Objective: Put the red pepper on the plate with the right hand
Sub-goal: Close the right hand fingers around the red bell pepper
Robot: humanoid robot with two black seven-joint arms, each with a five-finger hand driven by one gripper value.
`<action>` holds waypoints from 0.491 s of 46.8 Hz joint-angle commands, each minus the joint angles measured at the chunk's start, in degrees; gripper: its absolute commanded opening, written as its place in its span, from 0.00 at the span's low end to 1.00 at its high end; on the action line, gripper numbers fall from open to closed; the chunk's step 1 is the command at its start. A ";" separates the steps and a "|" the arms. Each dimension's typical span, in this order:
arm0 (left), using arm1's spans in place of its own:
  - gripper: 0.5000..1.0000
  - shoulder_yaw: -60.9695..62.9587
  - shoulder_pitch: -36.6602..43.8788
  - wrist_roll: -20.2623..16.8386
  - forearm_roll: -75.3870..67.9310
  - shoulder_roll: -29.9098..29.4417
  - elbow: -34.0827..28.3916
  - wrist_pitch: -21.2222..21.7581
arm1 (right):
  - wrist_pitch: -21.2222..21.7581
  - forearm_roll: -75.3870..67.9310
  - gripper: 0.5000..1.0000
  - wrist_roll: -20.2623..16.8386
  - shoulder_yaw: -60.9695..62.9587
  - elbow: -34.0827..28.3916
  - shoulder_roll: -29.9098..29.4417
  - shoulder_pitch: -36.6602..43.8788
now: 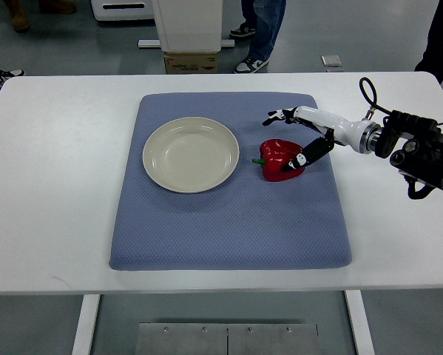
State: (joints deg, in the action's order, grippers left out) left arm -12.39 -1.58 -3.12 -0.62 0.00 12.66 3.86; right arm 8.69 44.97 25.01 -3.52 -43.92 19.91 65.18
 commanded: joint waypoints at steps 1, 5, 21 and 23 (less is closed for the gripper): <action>1.00 0.00 0.00 0.04 0.00 0.00 0.00 0.00 | 0.01 0.82 1.00 -0.31 -0.09 -0.02 -0.22 0.13; 1.00 -0.09 0.00 0.04 0.00 0.00 0.00 0.00 | -0.08 1.79 1.00 -0.58 -0.09 0.07 -0.40 0.04; 1.00 0.00 0.00 -0.05 0.00 0.00 0.00 0.00 | -1.04 2.14 1.00 -0.58 -3.87 0.24 -0.57 0.04; 1.00 0.00 0.00 0.04 0.00 0.00 0.00 0.00 | -1.22 2.14 1.00 -0.58 -3.96 0.24 -0.66 0.04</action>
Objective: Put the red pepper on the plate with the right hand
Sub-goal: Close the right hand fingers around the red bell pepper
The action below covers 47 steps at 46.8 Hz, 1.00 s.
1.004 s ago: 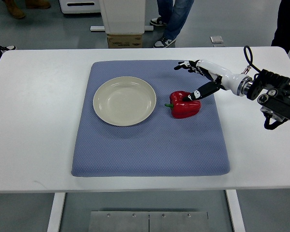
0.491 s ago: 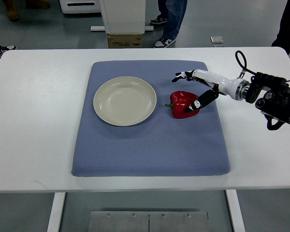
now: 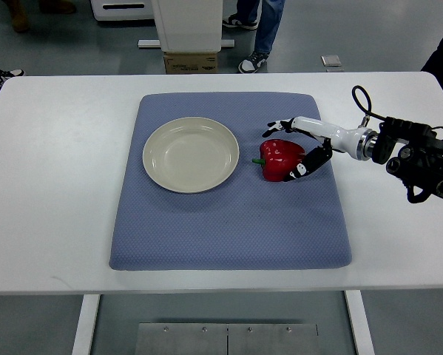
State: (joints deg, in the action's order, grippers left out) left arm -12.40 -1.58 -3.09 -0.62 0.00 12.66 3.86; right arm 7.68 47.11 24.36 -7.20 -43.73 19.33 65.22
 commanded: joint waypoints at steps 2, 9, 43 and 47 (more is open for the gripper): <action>1.00 0.00 0.00 0.02 0.00 0.00 0.00 0.00 | -0.56 0.00 1.00 0.07 -0.27 0.05 -0.17 -0.01; 1.00 0.00 0.00 -0.07 0.00 0.00 0.00 0.00 | -1.35 0.00 0.99 0.07 -0.54 0.13 -0.35 -0.18; 1.00 0.00 0.00 -0.07 0.00 0.00 0.00 0.00 | -2.49 0.00 0.00 -0.11 -0.63 0.75 -2.20 -0.62; 1.00 0.00 0.00 0.02 0.00 0.00 0.00 0.00 | -2.49 -0.09 0.00 -0.63 -0.63 1.19 -2.28 -0.62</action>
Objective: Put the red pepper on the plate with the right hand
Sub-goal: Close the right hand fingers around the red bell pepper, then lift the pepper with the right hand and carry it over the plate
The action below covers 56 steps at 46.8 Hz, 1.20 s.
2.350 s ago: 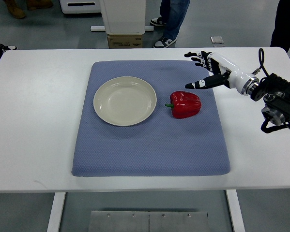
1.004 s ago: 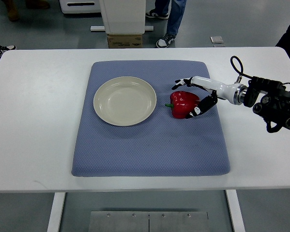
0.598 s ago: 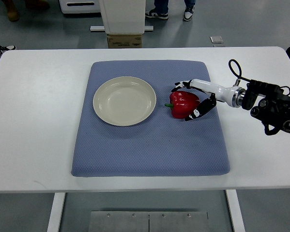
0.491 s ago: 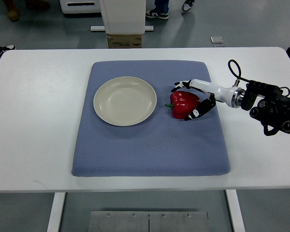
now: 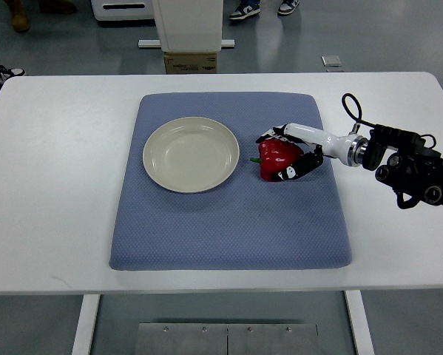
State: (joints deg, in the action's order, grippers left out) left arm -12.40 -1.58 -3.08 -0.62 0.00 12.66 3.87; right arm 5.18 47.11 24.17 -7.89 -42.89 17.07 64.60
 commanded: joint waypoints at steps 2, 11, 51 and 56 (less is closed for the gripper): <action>1.00 0.00 0.00 0.01 0.00 0.00 0.00 0.00 | 0.01 -0.17 0.00 -1.49 0.16 0.44 -0.02 0.00; 1.00 0.00 0.00 0.01 0.00 0.00 0.00 0.00 | -0.17 -0.88 0.00 -3.43 1.04 0.35 0.07 0.79; 1.00 0.00 0.00 0.01 0.00 0.00 0.00 0.00 | -0.17 -4.39 0.00 -11.25 4.29 6.33 -16.10 9.93; 1.00 0.00 0.00 -0.08 0.00 0.00 0.00 0.00 | -0.08 -4.48 0.00 -11.61 4.29 6.33 -17.07 10.55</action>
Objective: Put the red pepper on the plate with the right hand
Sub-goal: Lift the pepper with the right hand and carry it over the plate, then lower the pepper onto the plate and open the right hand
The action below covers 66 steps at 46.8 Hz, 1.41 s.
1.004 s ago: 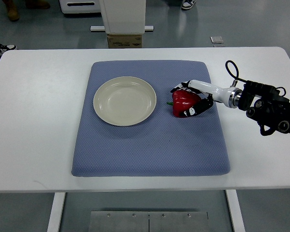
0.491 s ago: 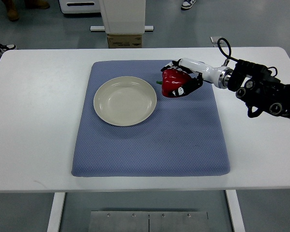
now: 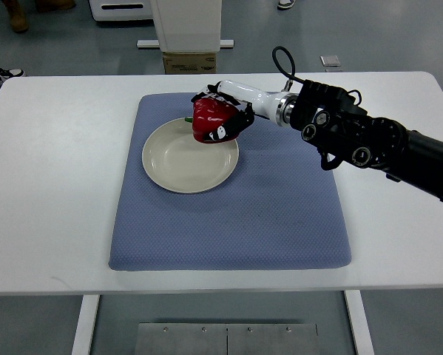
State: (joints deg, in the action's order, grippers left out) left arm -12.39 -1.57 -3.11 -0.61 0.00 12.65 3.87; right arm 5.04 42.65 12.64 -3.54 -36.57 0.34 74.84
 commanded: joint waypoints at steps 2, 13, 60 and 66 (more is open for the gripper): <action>1.00 0.00 -0.01 0.03 0.00 0.00 0.00 0.00 | -0.03 -0.03 0.00 -0.16 -0.06 0.01 -0.34 0.31; 1.00 -0.09 -0.01 -0.06 0.00 0.00 0.00 0.00 | -0.03 -0.03 0.00 0.72 -0.15 0.01 -0.34 -0.48; 1.00 0.00 -0.01 0.03 0.00 0.00 0.00 0.00 | -1.17 -0.03 0.00 2.83 0.02 -0.08 -0.34 -5.84; 1.00 0.00 -0.01 0.03 0.00 0.00 0.00 0.00 | -2.49 -0.11 0.26 3.18 0.46 -0.43 -0.34 -5.58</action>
State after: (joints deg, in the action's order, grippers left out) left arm -12.40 -1.58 -3.12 -0.62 0.00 12.66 3.87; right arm 2.86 42.60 15.56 -3.43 -36.80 0.00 69.09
